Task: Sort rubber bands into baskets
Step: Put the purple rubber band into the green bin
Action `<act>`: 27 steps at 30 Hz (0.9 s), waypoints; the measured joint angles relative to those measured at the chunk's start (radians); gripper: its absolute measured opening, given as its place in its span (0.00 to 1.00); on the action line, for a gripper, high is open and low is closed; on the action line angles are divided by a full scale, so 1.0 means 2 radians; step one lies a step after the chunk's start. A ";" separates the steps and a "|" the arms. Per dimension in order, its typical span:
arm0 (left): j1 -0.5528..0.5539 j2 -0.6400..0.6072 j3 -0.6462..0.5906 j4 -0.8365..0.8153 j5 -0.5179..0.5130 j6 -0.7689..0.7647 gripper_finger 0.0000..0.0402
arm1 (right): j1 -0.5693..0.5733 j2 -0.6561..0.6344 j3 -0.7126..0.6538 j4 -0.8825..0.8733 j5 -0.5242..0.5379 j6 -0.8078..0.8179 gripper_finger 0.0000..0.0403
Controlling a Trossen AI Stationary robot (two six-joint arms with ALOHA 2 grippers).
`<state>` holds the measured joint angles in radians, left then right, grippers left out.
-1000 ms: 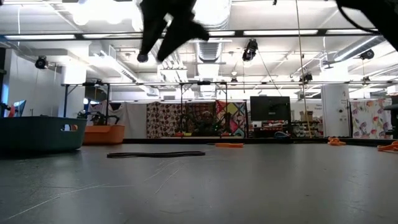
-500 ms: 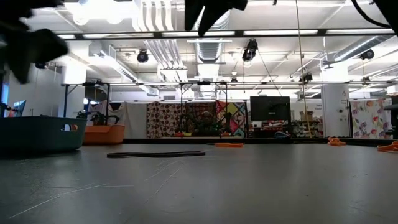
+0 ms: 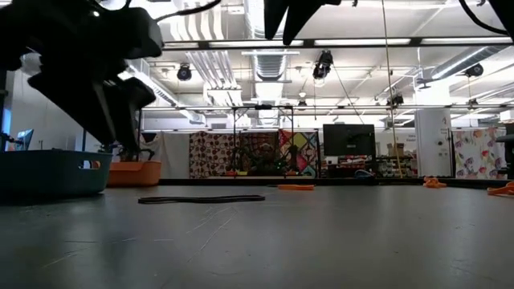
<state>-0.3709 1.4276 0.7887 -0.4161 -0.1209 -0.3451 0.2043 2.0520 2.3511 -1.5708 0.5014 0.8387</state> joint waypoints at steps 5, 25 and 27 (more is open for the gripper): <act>0.027 0.013 0.000 0.017 0.000 -0.064 0.57 | -0.004 -0.010 -0.001 0.000 0.031 -0.062 0.47; 0.084 0.094 -0.011 0.160 -0.017 -0.002 0.78 | -0.008 -0.082 -0.001 0.000 0.056 -0.103 0.47; 0.086 0.108 -0.012 0.160 -0.002 -0.002 0.77 | 0.000 -0.096 -0.001 0.000 0.061 -0.101 0.47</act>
<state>-0.1981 1.6442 0.7655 -0.0963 -0.1240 -0.3482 0.2038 1.8597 2.3492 -1.5714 0.6228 0.6368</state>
